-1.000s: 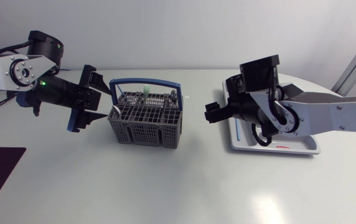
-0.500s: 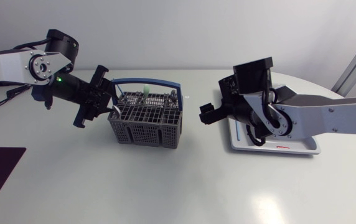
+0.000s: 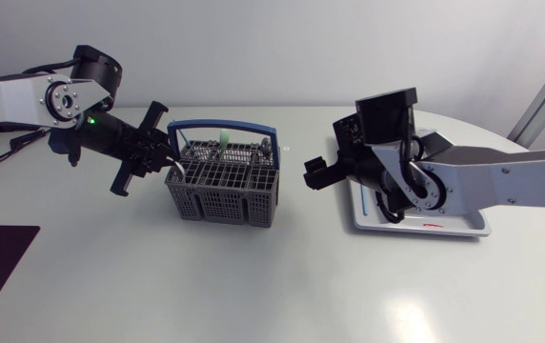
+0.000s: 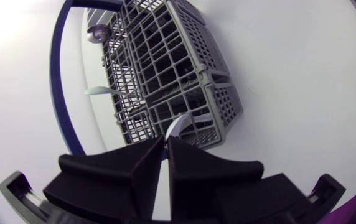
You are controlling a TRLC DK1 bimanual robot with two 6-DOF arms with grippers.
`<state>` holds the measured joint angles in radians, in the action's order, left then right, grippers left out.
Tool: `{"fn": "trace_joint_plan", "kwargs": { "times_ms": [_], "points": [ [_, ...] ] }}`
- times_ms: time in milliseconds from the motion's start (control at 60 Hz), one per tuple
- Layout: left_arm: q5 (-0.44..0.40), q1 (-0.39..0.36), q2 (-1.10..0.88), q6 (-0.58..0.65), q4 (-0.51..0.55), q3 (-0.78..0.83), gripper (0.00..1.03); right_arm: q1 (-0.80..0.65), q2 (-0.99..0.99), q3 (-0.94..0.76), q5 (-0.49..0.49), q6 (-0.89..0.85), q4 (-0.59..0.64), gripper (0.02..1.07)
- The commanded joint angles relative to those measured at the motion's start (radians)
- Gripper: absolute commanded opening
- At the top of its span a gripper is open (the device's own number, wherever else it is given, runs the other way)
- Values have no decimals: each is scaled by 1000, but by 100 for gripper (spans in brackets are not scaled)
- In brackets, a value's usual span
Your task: Unload the cutlery basket into the drawer organizer.
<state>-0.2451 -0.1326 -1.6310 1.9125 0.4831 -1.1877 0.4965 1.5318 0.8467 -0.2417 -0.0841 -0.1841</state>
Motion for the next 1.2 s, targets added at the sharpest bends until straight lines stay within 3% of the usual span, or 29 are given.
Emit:
{"fn": "trace_joint_plan", "kwargs": {
  "times_ms": [0,583,817,1183],
  "points": [
    [-2,-10,-23,39,17,2,19,7,13,-37,-18,-19,-11,102],
    [-89,42,80,-12,18,37,17,53,-16,-52,-50,-25,-12,102],
    [-122,56,148,-35,25,48,17,139,-79,-70,-47,-66,-15,102],
    [-161,94,234,-70,57,62,17,205,-96,-40,217,-78,14,102]
  ]
}}
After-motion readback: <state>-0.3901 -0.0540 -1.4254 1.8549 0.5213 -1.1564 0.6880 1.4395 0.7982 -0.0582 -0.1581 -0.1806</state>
